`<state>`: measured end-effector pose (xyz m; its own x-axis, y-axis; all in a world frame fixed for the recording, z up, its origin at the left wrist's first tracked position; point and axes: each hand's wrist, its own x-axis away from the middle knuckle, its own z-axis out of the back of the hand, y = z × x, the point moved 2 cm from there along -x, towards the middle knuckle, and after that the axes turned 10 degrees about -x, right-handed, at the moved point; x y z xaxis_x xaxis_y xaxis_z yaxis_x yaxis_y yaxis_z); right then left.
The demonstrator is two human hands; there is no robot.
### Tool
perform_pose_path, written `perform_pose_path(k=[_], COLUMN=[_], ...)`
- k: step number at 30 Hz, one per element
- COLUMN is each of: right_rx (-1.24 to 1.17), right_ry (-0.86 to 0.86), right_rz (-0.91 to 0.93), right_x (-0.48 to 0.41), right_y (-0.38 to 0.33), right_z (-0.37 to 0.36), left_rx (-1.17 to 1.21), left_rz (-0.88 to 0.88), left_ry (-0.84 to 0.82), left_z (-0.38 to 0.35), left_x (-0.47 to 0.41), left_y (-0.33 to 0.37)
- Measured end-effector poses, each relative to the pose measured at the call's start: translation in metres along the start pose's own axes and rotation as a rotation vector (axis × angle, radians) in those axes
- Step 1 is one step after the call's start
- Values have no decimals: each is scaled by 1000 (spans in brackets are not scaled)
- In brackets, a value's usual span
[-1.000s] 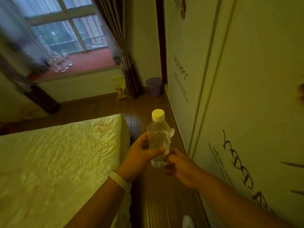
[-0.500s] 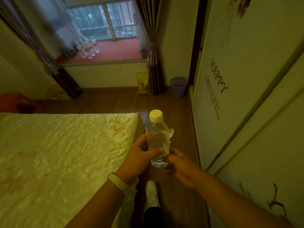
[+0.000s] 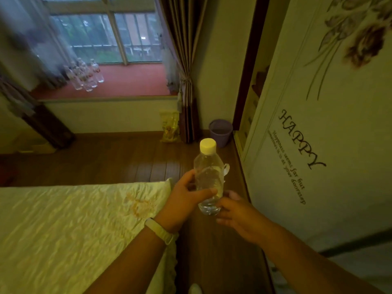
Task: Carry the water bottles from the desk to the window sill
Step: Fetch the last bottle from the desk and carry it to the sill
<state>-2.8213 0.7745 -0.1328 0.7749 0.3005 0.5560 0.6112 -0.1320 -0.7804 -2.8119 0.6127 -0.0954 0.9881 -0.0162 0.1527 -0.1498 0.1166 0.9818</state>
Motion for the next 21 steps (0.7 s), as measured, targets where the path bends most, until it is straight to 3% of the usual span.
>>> perform_pose_path(k=[11, 21], right_rx=[-40, -44], right_ry=[8, -100], right_rz=[24, -23], right_x=[-114, -276], right_y=[-83, -190], right_z=[-20, -17], left_rx=[9, 37], left_rz=[0, 63], left_ry=[-3, 133], left_z=[46, 77], left_x=[-130, -301], left_y=[27, 52])
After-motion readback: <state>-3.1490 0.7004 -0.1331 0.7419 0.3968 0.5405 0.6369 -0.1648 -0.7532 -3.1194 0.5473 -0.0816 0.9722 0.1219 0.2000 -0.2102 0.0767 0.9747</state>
